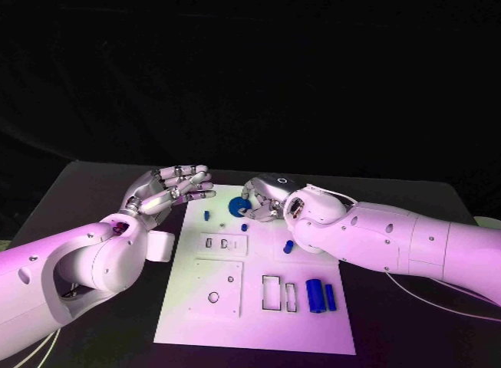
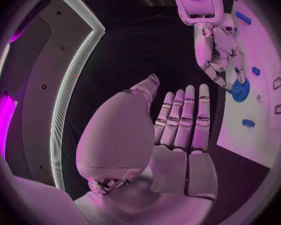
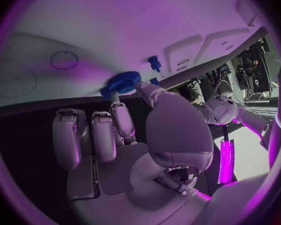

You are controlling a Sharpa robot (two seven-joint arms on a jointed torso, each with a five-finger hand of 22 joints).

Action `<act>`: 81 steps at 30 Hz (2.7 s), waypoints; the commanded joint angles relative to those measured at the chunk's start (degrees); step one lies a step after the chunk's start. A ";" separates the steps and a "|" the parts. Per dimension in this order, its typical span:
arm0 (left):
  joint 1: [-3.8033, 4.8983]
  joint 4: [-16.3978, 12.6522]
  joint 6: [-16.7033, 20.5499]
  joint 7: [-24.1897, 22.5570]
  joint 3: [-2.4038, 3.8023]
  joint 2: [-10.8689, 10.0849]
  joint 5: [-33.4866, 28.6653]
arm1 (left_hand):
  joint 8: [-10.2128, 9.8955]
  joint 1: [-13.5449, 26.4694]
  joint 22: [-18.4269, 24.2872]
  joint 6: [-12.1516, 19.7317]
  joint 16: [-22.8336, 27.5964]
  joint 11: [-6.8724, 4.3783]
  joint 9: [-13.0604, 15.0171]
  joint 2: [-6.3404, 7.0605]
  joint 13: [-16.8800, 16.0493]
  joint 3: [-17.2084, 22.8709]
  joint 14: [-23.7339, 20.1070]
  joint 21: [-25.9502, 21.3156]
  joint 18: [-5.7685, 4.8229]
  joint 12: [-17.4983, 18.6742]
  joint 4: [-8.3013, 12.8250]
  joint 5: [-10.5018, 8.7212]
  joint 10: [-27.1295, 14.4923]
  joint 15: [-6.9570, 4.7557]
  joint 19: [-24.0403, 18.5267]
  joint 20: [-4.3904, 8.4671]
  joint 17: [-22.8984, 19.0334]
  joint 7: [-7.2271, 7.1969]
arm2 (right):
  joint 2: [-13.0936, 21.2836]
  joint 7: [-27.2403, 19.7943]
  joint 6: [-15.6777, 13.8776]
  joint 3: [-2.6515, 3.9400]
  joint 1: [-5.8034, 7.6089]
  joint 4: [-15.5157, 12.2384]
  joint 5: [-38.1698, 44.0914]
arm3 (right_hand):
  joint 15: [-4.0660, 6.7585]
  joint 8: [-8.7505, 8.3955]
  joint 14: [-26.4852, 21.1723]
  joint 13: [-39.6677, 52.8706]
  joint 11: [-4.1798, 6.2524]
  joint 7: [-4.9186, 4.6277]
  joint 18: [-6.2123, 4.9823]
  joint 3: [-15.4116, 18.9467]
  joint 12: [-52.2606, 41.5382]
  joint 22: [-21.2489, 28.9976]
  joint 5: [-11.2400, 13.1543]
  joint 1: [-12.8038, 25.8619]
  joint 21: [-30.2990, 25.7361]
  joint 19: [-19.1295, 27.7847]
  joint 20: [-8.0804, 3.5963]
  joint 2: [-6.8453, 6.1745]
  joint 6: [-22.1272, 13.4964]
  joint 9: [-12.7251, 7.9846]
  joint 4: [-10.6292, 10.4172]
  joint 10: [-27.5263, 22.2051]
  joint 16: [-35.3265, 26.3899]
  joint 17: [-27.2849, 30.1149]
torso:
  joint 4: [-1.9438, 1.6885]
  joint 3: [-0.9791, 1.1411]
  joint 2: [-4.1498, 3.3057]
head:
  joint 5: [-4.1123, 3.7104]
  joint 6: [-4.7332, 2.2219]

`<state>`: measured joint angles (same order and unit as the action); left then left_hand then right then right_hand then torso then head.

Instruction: Assemble the parts on the task board

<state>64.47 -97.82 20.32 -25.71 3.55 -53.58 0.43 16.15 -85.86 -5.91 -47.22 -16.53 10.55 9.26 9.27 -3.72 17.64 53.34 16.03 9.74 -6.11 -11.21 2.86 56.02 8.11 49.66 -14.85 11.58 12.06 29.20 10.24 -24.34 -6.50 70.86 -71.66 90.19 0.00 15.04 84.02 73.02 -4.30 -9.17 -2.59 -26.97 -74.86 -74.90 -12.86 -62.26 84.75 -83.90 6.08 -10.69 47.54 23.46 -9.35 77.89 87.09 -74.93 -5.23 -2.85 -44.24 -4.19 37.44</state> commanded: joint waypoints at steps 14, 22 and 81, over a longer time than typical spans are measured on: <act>0.06 0.13 -0.58 -0.19 0.04 -0.38 -0.10 | -0.24 0.64 0.05 0.08 0.21 0.34 -0.09 -0.02 0.03 0.11 -0.01 -0.38 0.76 0.34 0.10 -0.02 -0.24 0.44 0.20 -0.03 0.09 1.59 | 12.56 -7.78 -5.44 0.40 1.45 -10.03 -11.03 | -0.20 -1.33 3.92 0.18 -0.01 -0.04 0.47 -0.92 -0.34 -7.74 -0.52 -3.68 -0.48 -0.31 0.30 -0.38 1.11 0.34 1.82 0.13 0.14 -5.22 | 0.78 0.37 0.17 | -0.28 -0.99; 0.05 -0.02 -0.86 -0.32 0.04 -0.55 -0.10 | -0.29 0.56 0.08 0.09 0.24 0.35 -0.11 -0.07 0.03 0.19 0.00 -0.40 0.77 0.43 0.19 -0.02 -0.25 0.44 0.22 -0.03 0.12 1.60 | 20.82 -14.80 -2.34 0.48 2.20 -11.13 -19.64 | -0.15 -1.50 3.42 -0.24 0.05 -0.02 -0.47 -1.91 0.17 -4.48 0.35 -7.62 -3.34 2.45 0.27 -1.20 2.34 0.69 5.02 -0.54 -0.55 -3.31 | 1.57 0.74 0.21 | -0.93 -1.33; 0.04 0.14 -1.11 -0.30 0.04 -0.68 -0.10 | -0.31 0.53 0.09 0.09 0.26 0.34 -0.11 -0.06 0.03 0.21 0.00 -0.41 0.77 0.46 0.23 -0.02 -0.25 0.44 0.22 -0.03 0.12 1.59 | 22.89 -13.59 0.53 0.41 -3.02 -6.83 -23.73 | -0.38 -3.05 3.50 -0.05 -0.22 -0.33 -0.43 -2.17 -0.07 -4.73 0.89 -8.85 -3.56 2.22 0.49 -1.09 2.54 0.92 6.92 -0.36 -0.60 -3.50 | 1.63 0.81 0.21 | -0.80 -0.25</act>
<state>64.45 -97.60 20.18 -25.61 3.54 -54.33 0.43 16.15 -85.86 -5.88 -47.22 -16.53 10.75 9.22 9.27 -3.72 17.64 53.34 15.81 9.73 -5.80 -11.22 2.86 55.82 8.11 49.66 -14.85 11.64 12.06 52.21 -3.68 -24.22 -6.08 67.92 -78.53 66.13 0.01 12.10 84.02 72.92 -4.52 -9.54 -2.61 -29.18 -74.58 -74.91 -12.25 -71.19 81.03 -81.53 6.57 -12.23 49.78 24.33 -2.69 77.07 86.65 -74.95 -3.64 -2.02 -44.05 -5.00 37.13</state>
